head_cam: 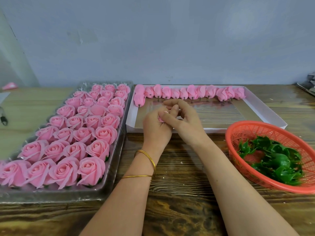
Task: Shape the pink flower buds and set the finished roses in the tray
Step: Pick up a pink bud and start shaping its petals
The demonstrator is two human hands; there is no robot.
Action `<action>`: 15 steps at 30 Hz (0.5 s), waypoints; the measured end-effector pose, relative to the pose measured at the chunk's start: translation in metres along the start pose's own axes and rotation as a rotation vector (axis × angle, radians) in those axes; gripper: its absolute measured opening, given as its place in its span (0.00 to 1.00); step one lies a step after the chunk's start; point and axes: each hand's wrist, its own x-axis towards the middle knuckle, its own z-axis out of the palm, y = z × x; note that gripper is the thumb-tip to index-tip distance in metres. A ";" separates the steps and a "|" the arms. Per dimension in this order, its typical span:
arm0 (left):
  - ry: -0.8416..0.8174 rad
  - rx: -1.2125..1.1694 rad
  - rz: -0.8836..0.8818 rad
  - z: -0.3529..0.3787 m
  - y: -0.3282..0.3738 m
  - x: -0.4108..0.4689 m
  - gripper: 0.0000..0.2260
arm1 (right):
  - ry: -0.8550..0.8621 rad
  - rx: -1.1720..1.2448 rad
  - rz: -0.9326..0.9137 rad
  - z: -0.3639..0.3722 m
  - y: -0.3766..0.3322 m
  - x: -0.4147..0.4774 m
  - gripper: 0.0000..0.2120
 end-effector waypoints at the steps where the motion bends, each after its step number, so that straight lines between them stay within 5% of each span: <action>1: -0.002 0.008 0.006 0.000 0.000 0.000 0.14 | 0.000 0.002 -0.007 0.000 0.001 0.000 0.15; 10: 0.004 -0.015 -0.019 -0.002 -0.002 0.002 0.13 | 0.040 -0.001 -0.062 0.000 0.005 0.004 0.05; 15: 0.042 -0.086 -0.057 -0.002 0.000 0.002 0.16 | 0.066 0.227 -0.027 -0.002 0.007 0.006 0.16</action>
